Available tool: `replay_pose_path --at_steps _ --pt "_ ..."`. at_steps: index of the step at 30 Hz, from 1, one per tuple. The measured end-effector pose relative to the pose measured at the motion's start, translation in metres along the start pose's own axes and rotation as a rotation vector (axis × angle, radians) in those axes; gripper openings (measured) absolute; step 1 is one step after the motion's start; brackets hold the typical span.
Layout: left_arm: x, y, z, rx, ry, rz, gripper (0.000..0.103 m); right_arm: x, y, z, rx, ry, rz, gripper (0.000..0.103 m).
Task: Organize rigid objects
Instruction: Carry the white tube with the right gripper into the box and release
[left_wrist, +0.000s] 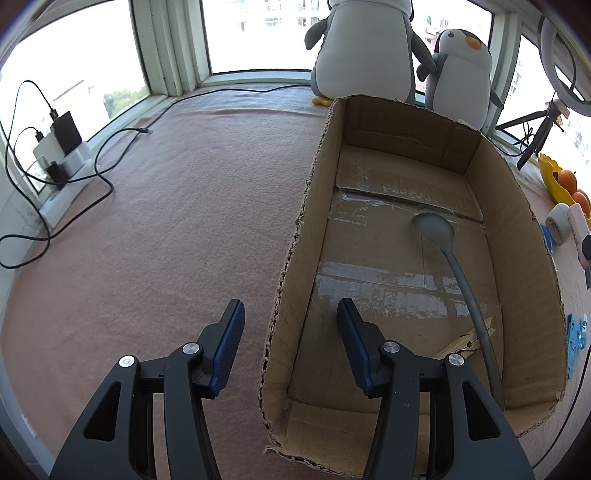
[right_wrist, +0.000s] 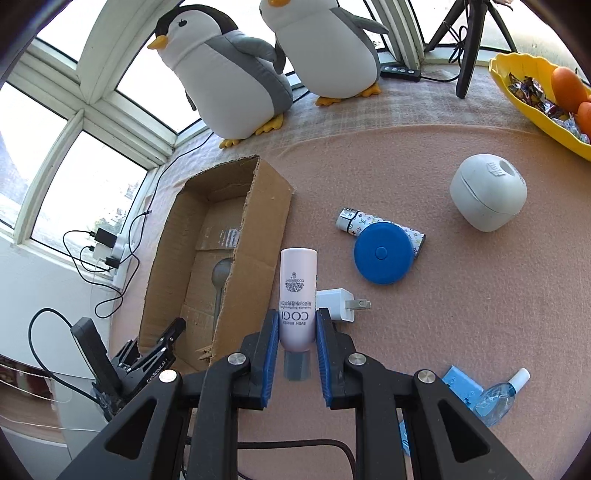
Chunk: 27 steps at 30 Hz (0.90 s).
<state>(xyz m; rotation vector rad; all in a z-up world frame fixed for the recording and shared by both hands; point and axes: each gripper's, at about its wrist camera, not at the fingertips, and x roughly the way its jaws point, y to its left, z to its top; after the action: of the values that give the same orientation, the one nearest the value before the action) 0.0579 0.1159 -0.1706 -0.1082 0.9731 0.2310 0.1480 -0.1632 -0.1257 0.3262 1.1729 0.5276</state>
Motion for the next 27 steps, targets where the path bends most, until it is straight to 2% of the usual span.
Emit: replay_pose_path --at_steps 6,12,17,24,27 --pt "0.0 0.0 0.001 0.002 0.0 -0.002 0.052 0.013 0.035 0.001 -0.031 0.015 0.069 0.018" --pt "0.0 0.0 0.001 0.003 0.0 -0.002 0.051 0.033 0.069 -0.006 -0.084 0.044 0.095 0.018" --pt "0.0 0.0 0.001 0.004 0.0 -0.002 0.051 0.047 0.085 -0.012 -0.127 0.058 0.07 0.018" --pt "0.0 0.0 0.001 0.003 -0.001 -0.003 0.051 0.051 0.087 -0.015 -0.146 0.061 0.03 0.018" --pt "0.0 -0.001 0.001 0.004 -0.001 -0.002 0.052 0.048 0.088 -0.015 -0.157 0.054 0.03 0.029"
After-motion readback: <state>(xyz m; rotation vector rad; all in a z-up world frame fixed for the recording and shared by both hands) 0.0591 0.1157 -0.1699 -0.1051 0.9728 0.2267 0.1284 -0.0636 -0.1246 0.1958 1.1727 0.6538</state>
